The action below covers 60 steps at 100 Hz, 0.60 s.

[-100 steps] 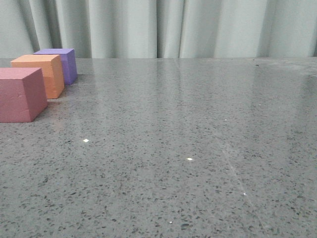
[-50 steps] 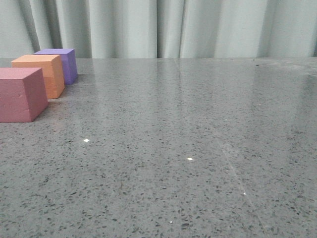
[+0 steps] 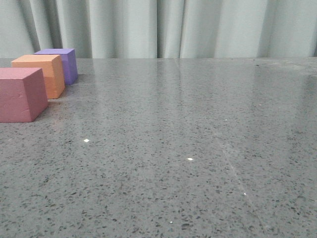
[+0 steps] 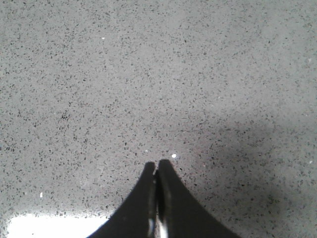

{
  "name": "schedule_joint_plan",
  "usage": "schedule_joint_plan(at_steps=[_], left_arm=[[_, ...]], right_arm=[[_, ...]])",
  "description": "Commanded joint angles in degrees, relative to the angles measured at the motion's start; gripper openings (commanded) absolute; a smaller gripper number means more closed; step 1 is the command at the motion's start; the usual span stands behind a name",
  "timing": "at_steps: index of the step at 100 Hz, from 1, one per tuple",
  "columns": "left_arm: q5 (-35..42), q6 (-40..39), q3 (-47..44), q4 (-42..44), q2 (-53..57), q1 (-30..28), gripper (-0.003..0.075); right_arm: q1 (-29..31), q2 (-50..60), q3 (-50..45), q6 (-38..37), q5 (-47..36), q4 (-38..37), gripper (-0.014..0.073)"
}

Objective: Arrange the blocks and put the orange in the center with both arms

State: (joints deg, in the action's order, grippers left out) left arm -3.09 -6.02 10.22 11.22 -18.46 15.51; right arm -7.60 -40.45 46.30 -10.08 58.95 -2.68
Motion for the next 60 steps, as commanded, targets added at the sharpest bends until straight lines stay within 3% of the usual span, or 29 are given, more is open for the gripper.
schedule_joint_plan(at_steps=[1, 28, 60], left_arm=[[9.6, 1.9, -2.4, -2.9, 1.7, -3.3, -0.0019], [14.5, 1.0, -11.5, -3.3, 9.0, -13.0, -0.0019], [12.2, 1.0, -13.1, -3.9, 17.4, -13.6, -0.0019]], right_arm=[[0.4, 0.1, 1.2, 0.5, -3.1, -0.3, -0.0067], [0.4, 0.1, 1.2, 0.5, -3.1, -0.3, -0.0067], [0.4, 0.1, 1.2, 0.5, -3.1, -0.3, -0.0067]])
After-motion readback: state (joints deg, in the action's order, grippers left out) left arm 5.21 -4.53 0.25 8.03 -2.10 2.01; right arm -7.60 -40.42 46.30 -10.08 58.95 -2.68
